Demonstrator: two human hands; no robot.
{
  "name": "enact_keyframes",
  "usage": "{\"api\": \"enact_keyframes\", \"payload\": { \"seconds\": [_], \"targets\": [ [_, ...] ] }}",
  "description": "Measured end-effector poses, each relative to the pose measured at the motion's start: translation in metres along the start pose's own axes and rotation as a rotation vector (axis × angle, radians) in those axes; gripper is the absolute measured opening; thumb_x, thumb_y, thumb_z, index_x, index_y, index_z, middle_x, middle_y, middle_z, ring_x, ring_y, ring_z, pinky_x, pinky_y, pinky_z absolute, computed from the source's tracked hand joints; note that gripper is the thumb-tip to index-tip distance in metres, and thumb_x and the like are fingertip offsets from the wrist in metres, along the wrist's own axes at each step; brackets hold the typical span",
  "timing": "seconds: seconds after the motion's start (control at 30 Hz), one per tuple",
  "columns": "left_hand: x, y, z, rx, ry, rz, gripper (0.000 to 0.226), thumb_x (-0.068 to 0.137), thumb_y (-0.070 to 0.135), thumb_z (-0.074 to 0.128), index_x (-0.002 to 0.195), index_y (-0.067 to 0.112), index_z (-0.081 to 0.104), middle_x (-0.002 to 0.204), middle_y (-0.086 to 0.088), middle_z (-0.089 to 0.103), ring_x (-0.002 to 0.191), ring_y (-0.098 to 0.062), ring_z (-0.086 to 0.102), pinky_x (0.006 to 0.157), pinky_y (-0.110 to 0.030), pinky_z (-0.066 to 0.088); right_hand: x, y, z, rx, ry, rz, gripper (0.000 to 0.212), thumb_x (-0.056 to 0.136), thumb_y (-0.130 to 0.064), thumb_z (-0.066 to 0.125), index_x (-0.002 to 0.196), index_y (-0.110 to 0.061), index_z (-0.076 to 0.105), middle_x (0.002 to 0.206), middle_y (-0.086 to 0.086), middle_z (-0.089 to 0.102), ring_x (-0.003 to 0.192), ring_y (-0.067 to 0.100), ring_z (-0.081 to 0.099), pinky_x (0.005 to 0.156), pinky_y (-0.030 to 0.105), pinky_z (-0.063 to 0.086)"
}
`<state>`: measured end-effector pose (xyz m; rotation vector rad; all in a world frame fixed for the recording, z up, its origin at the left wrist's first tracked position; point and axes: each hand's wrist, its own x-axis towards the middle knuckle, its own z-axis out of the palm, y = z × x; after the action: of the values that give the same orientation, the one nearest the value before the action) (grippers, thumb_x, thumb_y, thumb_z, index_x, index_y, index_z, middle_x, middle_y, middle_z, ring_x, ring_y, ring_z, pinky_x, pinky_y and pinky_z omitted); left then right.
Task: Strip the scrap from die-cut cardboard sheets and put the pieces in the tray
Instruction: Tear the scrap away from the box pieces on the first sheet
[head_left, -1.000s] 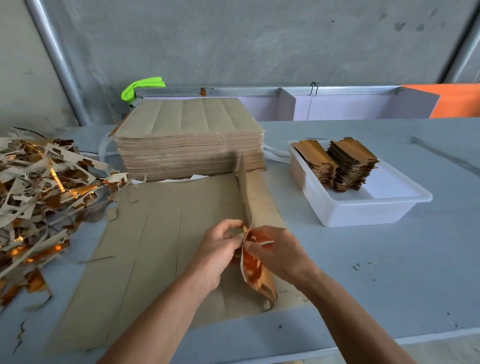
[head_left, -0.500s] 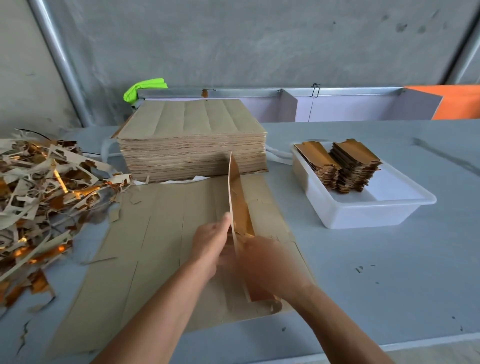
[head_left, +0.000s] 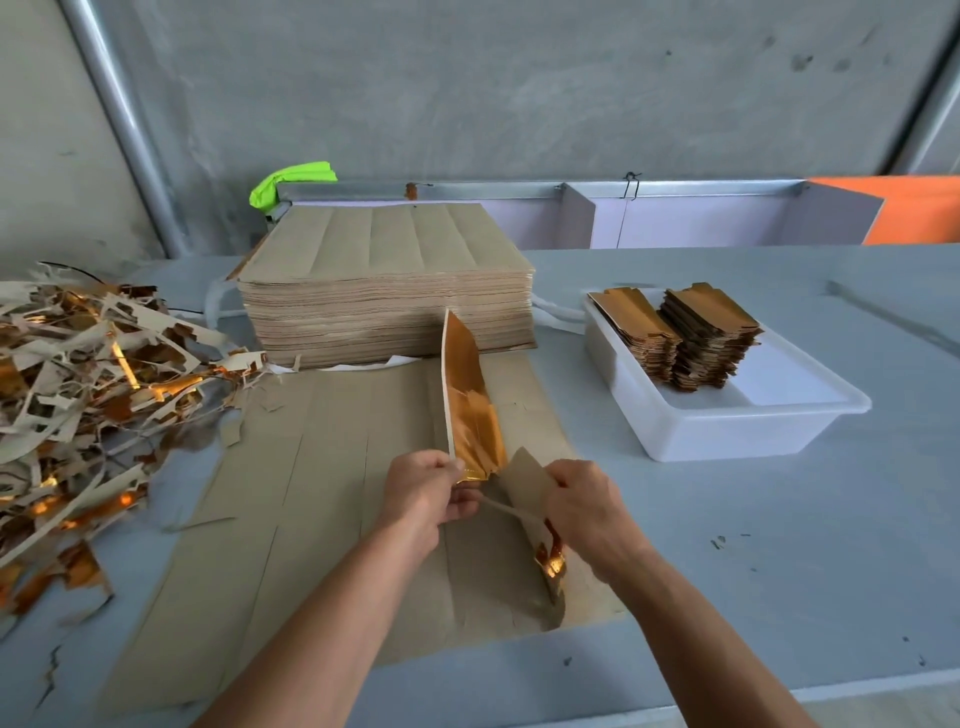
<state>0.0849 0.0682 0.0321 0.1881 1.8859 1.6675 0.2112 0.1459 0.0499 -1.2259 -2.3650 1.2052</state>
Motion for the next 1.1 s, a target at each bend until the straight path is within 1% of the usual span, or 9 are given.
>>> {"api": "enact_keyframes", "payload": {
  "seconds": [0.13, 0.3, 0.43, 0.63, 0.77, 0.83, 0.93, 1.03, 1.1],
  "targets": [
    [0.005, -0.001, 0.001, 0.076, 0.051, 0.070, 0.021, 0.092, 0.000, 0.056, 0.071, 0.003, 0.060, 0.062, -0.012, 0.060, 0.042, -0.012, 0.056, 0.037, -0.018, 0.043, 0.009, 0.005, -0.016, -0.013, -0.013, 0.077, 0.021, 0.090, -0.001, 0.045, 0.096, -0.004, 0.065, 0.087, 0.008, 0.059, 0.072, 0.017, 0.057, 0.053, 0.021, 0.046],
    [0.008, -0.002, -0.002, 0.168, 0.059, 0.138, 0.020, 0.089, -0.004, 0.057, 0.071, 0.004, 0.060, 0.059, -0.010, 0.057, 0.036, -0.008, 0.049, 0.034, -0.015, 0.036, 0.010, 0.017, -0.028, 0.085, -0.020, 0.176, 0.021, 0.084, 0.003, 0.048, 0.086, -0.008, 0.066, 0.095, 0.014, 0.066, 0.091, 0.032, 0.064, 0.082, 0.045, 0.056],
    [0.012, 0.003, -0.006, 0.239, 0.073, 0.201, 0.021, 0.086, -0.006, 0.058, 0.069, 0.006, 0.059, 0.063, -0.010, 0.058, 0.037, -0.007, 0.045, 0.037, -0.017, 0.034, 0.007, 0.024, -0.031, 0.196, 0.081, 0.133, 0.020, 0.089, -0.001, 0.047, 0.078, -0.011, 0.061, 0.085, 0.013, 0.062, 0.073, 0.030, 0.060, 0.052, 0.034, 0.050],
    [0.016, 0.011, -0.019, 0.303, 0.085, 0.297, 0.014, 0.084, -0.007, 0.058, 0.077, 0.003, 0.065, 0.065, -0.009, 0.060, 0.046, -0.013, 0.043, 0.042, -0.017, 0.035, 0.007, 0.031, -0.039, 0.312, 0.241, 0.109, 0.014, 0.094, -0.018, 0.055, 0.081, -0.013, 0.058, 0.088, 0.014, 0.059, 0.070, 0.035, 0.060, 0.038, 0.028, 0.045],
    [0.012, 0.013, -0.020, 0.290, -0.006, 0.317, 0.019, 0.085, -0.007, 0.057, 0.078, 0.008, 0.067, 0.056, -0.002, 0.056, 0.046, -0.011, 0.041, 0.041, -0.013, 0.032, 0.008, 0.028, -0.041, 0.236, 0.506, -0.003, 0.007, 0.094, -0.014, 0.052, 0.100, -0.012, 0.056, 0.089, 0.004, 0.057, 0.081, 0.033, 0.059, 0.058, 0.048, 0.056],
    [0.010, 0.014, -0.019, 0.273, -0.066, 0.308, 0.025, 0.089, -0.004, 0.055, 0.077, 0.013, 0.068, 0.050, 0.002, 0.053, 0.048, -0.011, 0.041, 0.045, -0.017, 0.033, 0.011, 0.021, -0.037, 0.153, 0.569, -0.127, 0.041, 0.095, 0.000, 0.041, 0.130, -0.021, 0.046, 0.095, 0.001, 0.051, 0.083, 0.029, 0.056, 0.066, 0.051, 0.056],
    [0.008, 0.016, -0.014, 0.236, -0.133, 0.293, 0.025, 0.091, -0.002, 0.053, 0.080, 0.015, 0.068, 0.053, 0.006, 0.059, 0.050, -0.010, 0.044, 0.046, -0.019, 0.033, 0.017, 0.002, -0.027, -0.044, 0.509, -0.298, 0.062, 0.084, 0.013, 0.041, 0.132, -0.025, 0.052, 0.105, 0.007, 0.058, 0.089, 0.032, 0.058, 0.073, 0.042, 0.052],
    [0.007, 0.019, -0.006, 0.194, -0.160, 0.287, 0.020, 0.092, 0.001, 0.055, 0.083, 0.014, 0.067, 0.065, 0.003, 0.062, 0.048, -0.007, 0.046, 0.043, -0.015, 0.034, 0.030, -0.011, -0.008, -0.362, 0.387, -0.384, 0.055, 0.082, 0.008, 0.048, 0.130, -0.017, 0.056, 0.121, 0.006, 0.061, 0.104, 0.030, 0.057, 0.082, 0.036, 0.046],
    [0.008, 0.020, 0.000, 0.176, -0.181, 0.278, 0.022, 0.093, 0.004, 0.055, 0.079, 0.017, 0.066, 0.068, 0.001, 0.060, 0.052, -0.008, 0.048, 0.046, -0.015, 0.036, 0.036, -0.017, 0.004, -0.388, 0.257, -0.441, 0.044, 0.085, -0.005, 0.054, 0.128, -0.015, 0.055, 0.123, 0.004, 0.059, 0.109, 0.026, 0.053, 0.089, 0.033, 0.045]
  ]
}}
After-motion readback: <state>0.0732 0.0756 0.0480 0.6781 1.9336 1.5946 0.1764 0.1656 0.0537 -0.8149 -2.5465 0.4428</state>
